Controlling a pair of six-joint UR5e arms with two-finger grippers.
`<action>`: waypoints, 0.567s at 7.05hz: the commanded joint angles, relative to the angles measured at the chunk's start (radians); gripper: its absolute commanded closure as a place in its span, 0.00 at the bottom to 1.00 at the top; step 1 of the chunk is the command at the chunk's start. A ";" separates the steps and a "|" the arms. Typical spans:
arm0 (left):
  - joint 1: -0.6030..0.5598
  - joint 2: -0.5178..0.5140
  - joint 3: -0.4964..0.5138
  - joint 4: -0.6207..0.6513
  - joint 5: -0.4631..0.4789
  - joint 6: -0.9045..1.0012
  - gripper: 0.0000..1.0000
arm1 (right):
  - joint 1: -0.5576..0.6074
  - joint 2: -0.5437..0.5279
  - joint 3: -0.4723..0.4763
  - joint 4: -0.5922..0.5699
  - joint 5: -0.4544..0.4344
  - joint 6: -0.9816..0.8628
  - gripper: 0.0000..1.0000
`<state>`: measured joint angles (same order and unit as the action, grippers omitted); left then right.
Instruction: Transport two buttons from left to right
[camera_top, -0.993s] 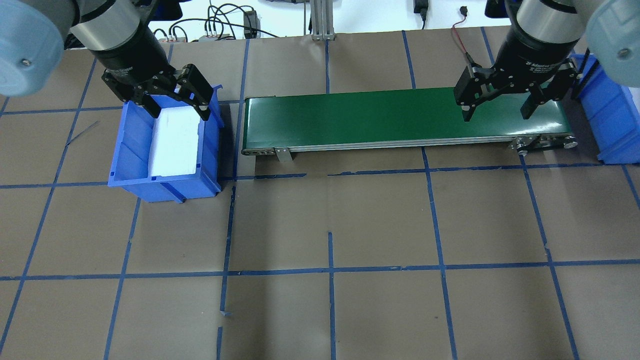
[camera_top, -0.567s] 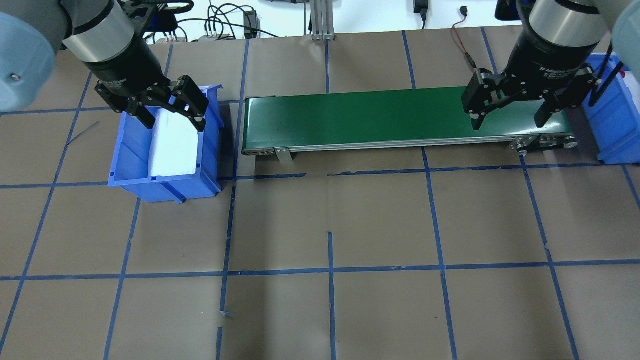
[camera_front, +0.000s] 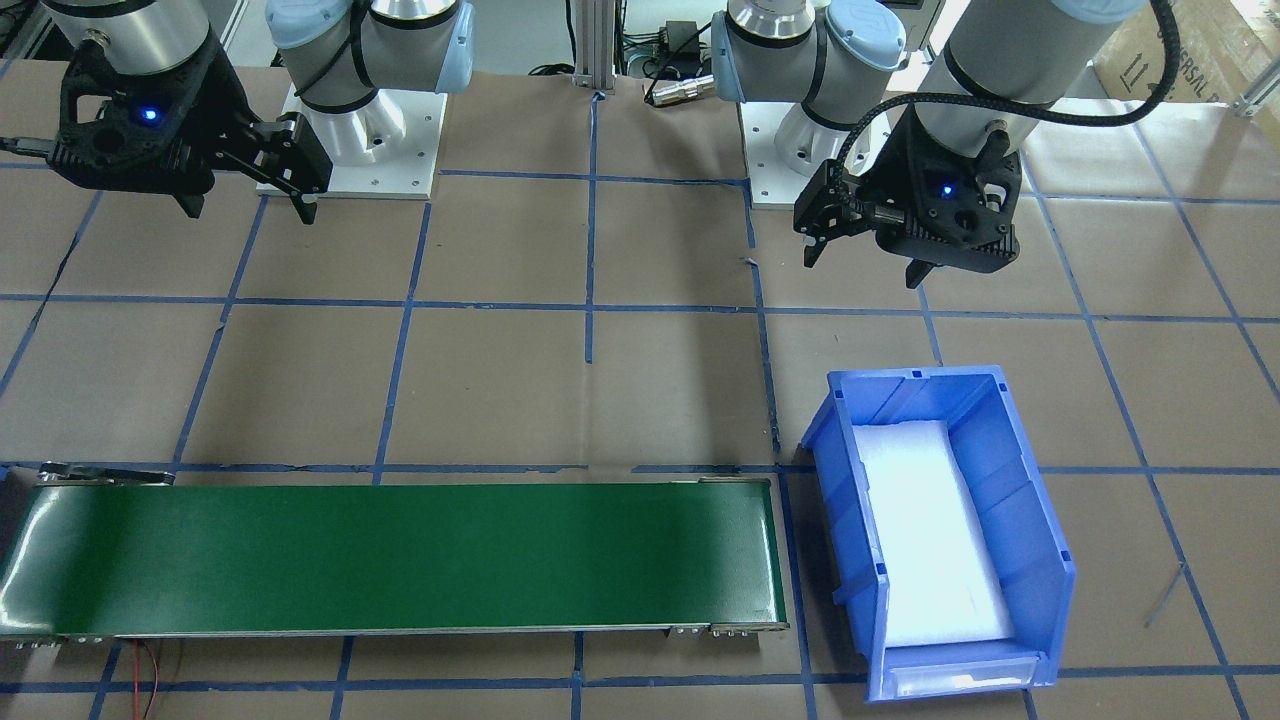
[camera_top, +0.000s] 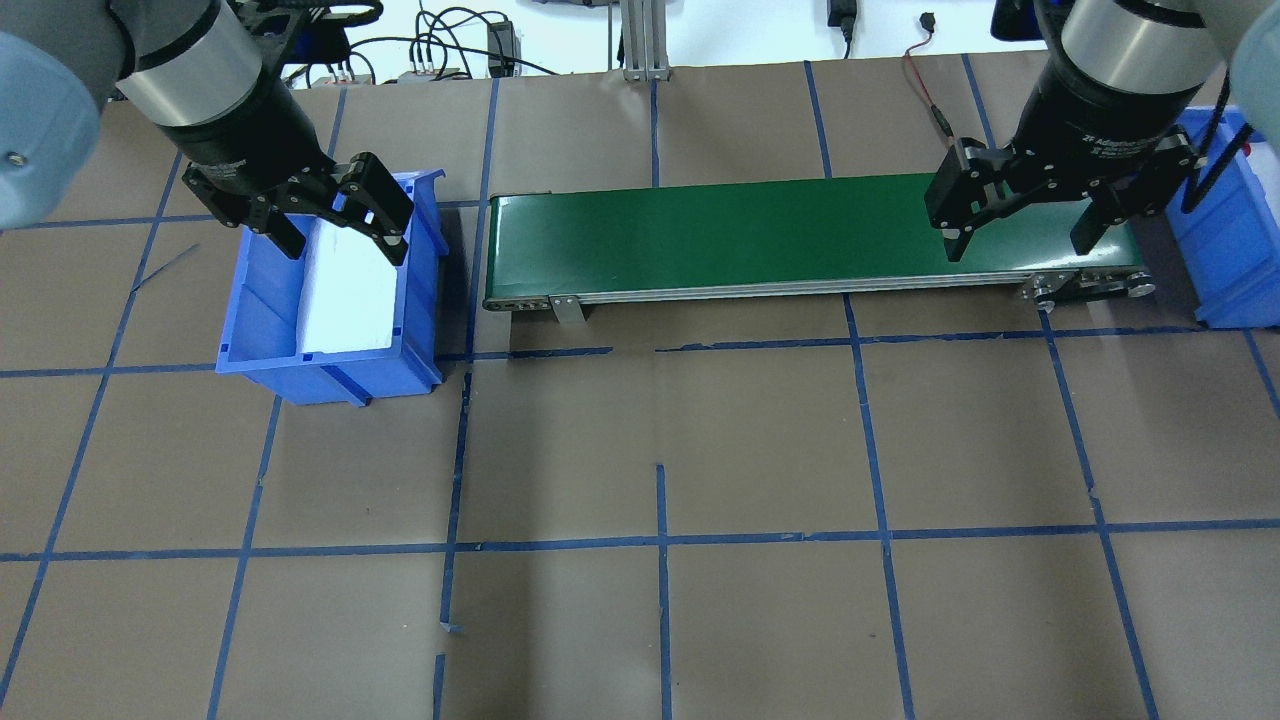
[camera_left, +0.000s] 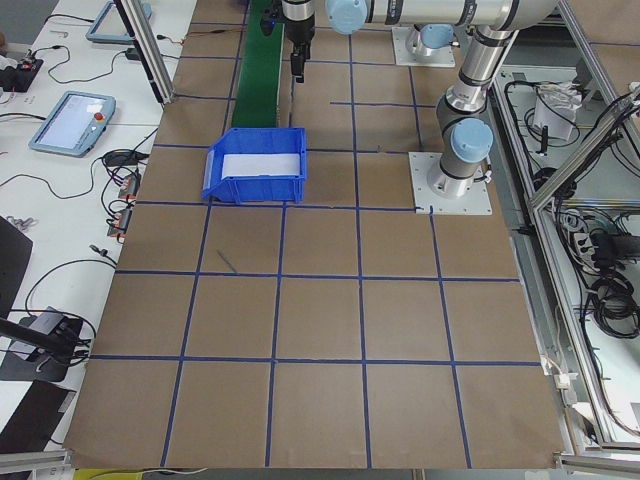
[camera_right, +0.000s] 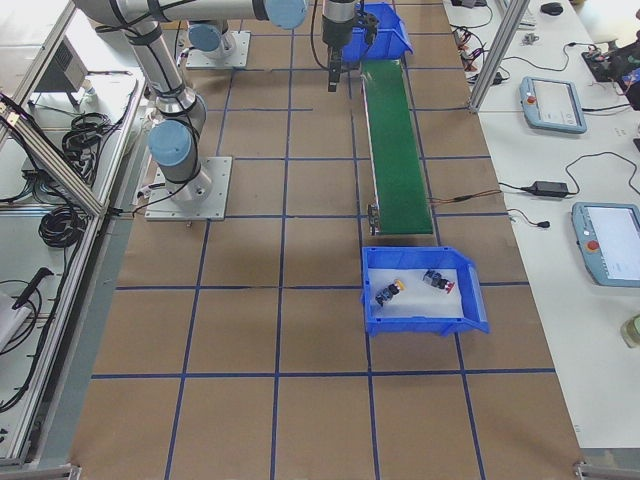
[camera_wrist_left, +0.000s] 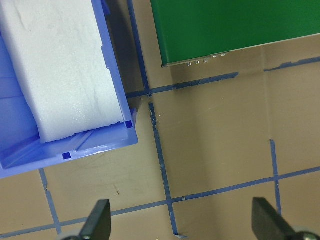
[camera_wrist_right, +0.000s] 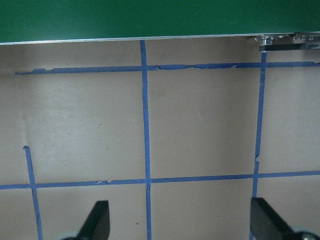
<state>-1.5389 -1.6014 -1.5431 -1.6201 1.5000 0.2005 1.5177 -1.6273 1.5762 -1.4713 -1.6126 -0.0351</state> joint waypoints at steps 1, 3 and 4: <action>-0.001 0.009 -0.008 -0.007 0.000 0.011 0.00 | -0.001 0.000 0.002 -0.003 -0.001 -0.002 0.00; -0.001 0.003 -0.008 0.000 0.002 0.017 0.00 | -0.001 0.001 0.002 -0.003 -0.003 -0.002 0.00; -0.001 -0.006 0.006 0.002 -0.004 0.016 0.00 | -0.001 0.001 0.002 -0.003 -0.001 -0.003 0.00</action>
<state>-1.5400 -1.5987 -1.5467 -1.6225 1.5002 0.2157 1.5171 -1.6265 1.5780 -1.4741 -1.6144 -0.0372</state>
